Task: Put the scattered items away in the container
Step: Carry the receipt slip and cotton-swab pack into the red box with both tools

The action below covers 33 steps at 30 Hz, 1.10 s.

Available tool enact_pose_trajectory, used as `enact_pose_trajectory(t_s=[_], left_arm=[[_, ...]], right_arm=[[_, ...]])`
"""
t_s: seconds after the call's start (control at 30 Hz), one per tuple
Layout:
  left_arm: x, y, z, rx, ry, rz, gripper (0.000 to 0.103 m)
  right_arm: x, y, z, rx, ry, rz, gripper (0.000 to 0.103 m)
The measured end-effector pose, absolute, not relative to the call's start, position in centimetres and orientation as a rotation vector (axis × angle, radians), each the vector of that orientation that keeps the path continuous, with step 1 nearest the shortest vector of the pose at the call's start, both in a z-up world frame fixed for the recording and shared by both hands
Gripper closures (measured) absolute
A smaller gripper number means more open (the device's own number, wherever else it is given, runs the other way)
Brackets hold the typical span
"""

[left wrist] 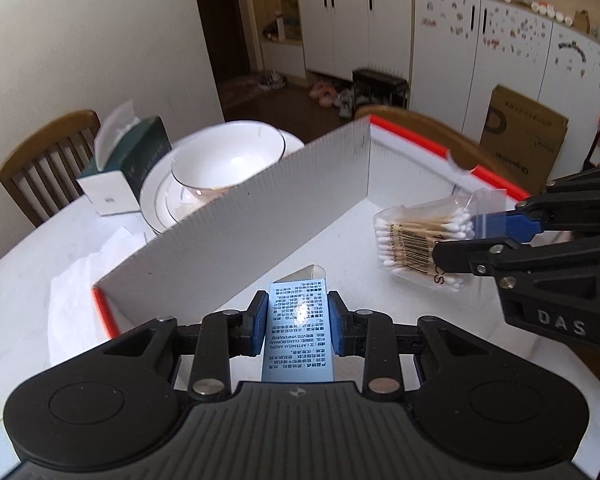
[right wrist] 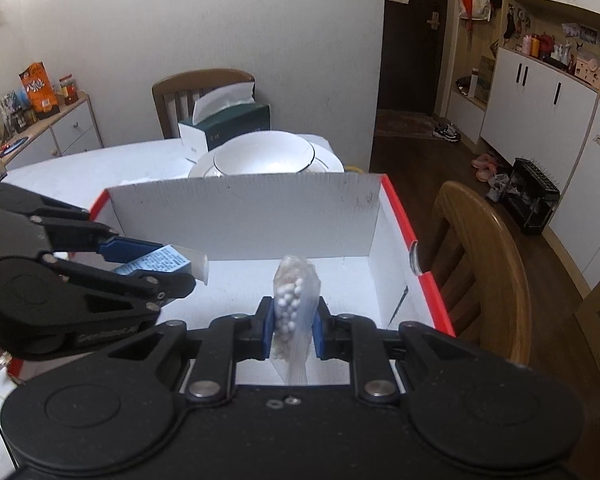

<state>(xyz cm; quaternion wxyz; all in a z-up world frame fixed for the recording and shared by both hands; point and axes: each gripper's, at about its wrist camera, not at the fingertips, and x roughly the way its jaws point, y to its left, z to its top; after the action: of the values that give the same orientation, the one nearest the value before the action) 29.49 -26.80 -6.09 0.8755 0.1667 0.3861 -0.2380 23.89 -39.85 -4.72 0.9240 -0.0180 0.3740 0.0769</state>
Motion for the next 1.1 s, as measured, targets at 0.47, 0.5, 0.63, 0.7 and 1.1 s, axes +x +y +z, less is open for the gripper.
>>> enact_pose_trajectory(t_s=[0.47, 0.5, 0.63, 0.7, 1.1], left_arm=[[33.8, -28.8, -9.7, 0.399, 1.020, -0.469, 0.073], [34.0, -28.8, -9.8, 0.397, 1.037, -0.474, 0.073], [34.4, -28.8, -10.3, 0.394, 1.079, -0.470, 0.073], [34.6, -28.7, -10.3, 0.389, 1.091, -0.468, 0.073], [34.9, -28.7, -10.8, 0.391, 1.167, -0.485, 0.073]], right_arm=[[26.1, -40.5, -6.6, -0.050, 0.862, 0.184, 0.086], [26.2, -40.5, -6.7, -0.052, 0.870, 0.187, 0.086], [26.5, -40.4, -7.1, -0.063, 0.899, 0.208, 0.086], [26.6, -40.3, -7.3, -0.070, 0.912, 0.217, 0.086], [26.8, -40.0, -8.2, -0.112, 0.983, 0.266, 0.081]])
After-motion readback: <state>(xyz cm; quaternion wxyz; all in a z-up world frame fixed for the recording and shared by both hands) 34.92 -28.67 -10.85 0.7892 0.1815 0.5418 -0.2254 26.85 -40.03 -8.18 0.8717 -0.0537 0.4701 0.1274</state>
